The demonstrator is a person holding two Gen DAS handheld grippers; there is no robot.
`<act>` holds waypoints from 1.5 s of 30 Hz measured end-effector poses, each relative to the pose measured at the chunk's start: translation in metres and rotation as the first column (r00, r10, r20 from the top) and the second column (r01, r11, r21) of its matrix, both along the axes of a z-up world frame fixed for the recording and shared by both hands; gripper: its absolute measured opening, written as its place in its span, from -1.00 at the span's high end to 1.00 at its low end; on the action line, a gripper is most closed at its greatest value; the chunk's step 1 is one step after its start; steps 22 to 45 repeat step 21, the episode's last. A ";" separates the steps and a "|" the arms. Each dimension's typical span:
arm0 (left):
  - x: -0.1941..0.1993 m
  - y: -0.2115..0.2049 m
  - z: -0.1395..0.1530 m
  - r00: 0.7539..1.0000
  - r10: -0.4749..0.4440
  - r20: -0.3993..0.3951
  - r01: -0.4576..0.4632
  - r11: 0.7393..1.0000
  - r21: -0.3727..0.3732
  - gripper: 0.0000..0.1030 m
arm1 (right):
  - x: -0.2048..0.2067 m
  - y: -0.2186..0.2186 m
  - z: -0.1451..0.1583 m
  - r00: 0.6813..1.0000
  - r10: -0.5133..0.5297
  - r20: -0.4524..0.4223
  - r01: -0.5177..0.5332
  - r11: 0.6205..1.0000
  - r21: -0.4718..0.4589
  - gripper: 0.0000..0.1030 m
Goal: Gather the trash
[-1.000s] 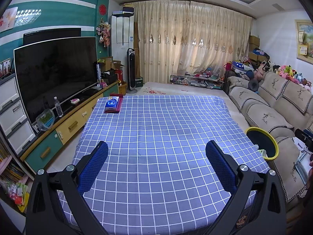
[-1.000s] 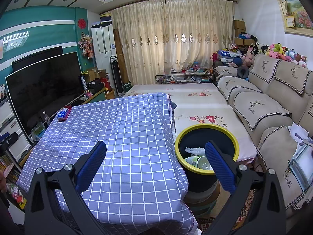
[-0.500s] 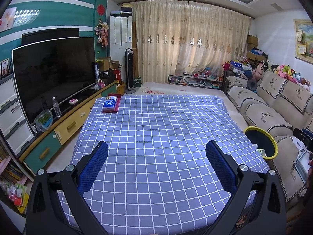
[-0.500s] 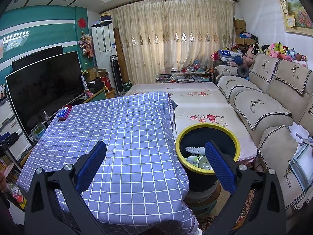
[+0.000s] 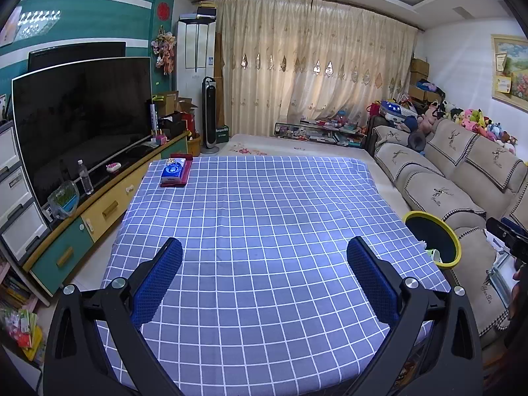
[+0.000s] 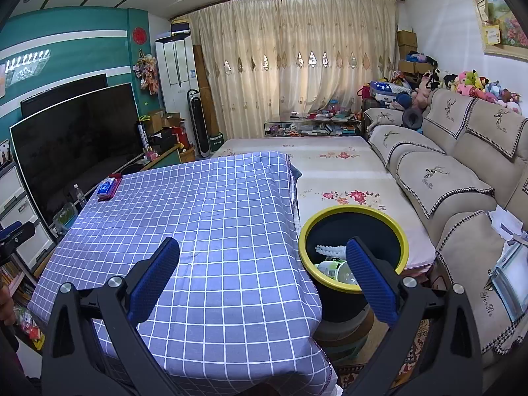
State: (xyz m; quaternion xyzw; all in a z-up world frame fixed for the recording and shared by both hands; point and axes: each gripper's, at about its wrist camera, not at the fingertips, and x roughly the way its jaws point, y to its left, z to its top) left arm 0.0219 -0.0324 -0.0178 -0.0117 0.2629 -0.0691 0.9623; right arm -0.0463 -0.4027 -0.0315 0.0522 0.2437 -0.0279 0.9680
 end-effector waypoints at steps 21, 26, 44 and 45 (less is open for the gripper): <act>0.138 0.017 -0.040 0.989 0.058 -0.134 -0.055 0.998 0.027 -0.91 | 0.112 0.025 -0.003 0.992 0.100 -0.076 -0.100 0.995 0.003 -0.87; 0.138 0.017 -0.040 0.989 0.058 -0.134 -0.055 0.998 0.027 -0.91 | 0.112 0.025 -0.003 0.992 0.100 -0.076 -0.100 0.995 0.003 -0.87; 0.138 0.017 -0.040 0.989 0.058 -0.134 -0.055 0.998 0.027 -0.91 | 0.112 0.025 -0.003 0.992 0.100 -0.076 -0.100 0.995 0.003 -0.87; 0.138 0.017 -0.040 0.989 0.058 -0.134 -0.055 0.998 0.027 -0.91 | 0.112 0.025 -0.003 0.992 0.100 -0.076 -0.100 0.995 0.003 -0.87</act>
